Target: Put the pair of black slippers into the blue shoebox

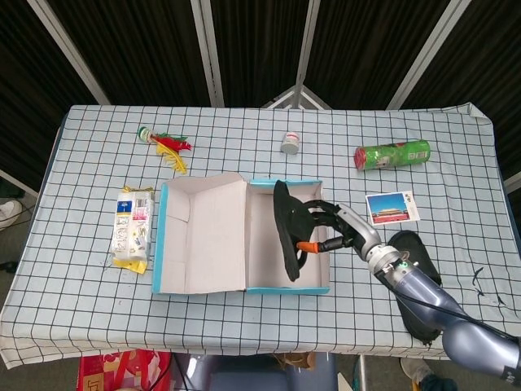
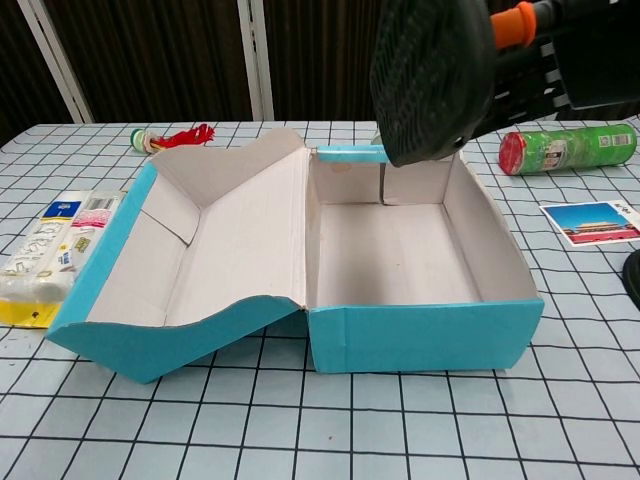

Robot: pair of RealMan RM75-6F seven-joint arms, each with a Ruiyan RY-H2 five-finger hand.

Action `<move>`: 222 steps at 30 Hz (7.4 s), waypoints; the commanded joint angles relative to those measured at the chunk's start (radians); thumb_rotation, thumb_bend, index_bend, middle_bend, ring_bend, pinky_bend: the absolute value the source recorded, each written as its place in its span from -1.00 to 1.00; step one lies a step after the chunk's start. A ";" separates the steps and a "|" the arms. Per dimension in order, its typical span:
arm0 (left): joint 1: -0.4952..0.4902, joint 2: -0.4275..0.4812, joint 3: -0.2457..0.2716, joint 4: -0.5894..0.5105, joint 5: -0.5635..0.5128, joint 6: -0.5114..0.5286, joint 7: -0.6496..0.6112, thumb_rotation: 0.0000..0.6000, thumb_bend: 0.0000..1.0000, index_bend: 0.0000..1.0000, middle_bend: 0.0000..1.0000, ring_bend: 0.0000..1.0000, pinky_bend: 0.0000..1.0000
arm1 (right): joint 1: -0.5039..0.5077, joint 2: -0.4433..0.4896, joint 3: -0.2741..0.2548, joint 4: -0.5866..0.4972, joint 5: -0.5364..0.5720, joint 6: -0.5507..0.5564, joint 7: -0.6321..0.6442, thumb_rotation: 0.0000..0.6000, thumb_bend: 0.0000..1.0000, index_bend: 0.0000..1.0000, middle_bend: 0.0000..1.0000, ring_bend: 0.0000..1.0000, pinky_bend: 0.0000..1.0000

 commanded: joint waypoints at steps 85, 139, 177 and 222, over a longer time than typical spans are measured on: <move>-0.014 -0.006 -0.009 0.016 -0.027 -0.029 0.006 1.00 -0.23 -0.81 -0.98 -0.90 -0.80 | 0.190 -0.475 -0.309 0.322 0.007 0.307 -0.290 1.00 0.53 0.28 0.01 -0.25 -0.65; -0.009 -0.002 -0.009 0.015 -0.024 -0.022 -0.008 1.00 -0.23 -0.81 -0.98 -0.90 -0.80 | 0.232 -0.636 -0.375 0.363 0.133 0.478 -0.726 1.00 0.53 0.31 0.01 -0.25 -0.70; -0.009 -0.001 -0.010 0.016 -0.024 -0.023 -0.012 1.00 -0.23 -0.81 -0.98 -0.90 -0.80 | 0.224 -0.612 -0.333 0.312 0.146 0.443 -0.778 1.00 -0.24 -0.27 -0.36 -0.49 -0.83; -0.008 0.002 -0.005 0.013 -0.020 -0.027 -0.015 1.00 -0.23 -0.80 -0.98 -0.90 -0.80 | 0.269 -0.679 -0.198 0.289 0.421 0.693 -0.794 1.00 -0.34 -0.67 -0.81 -0.77 -0.98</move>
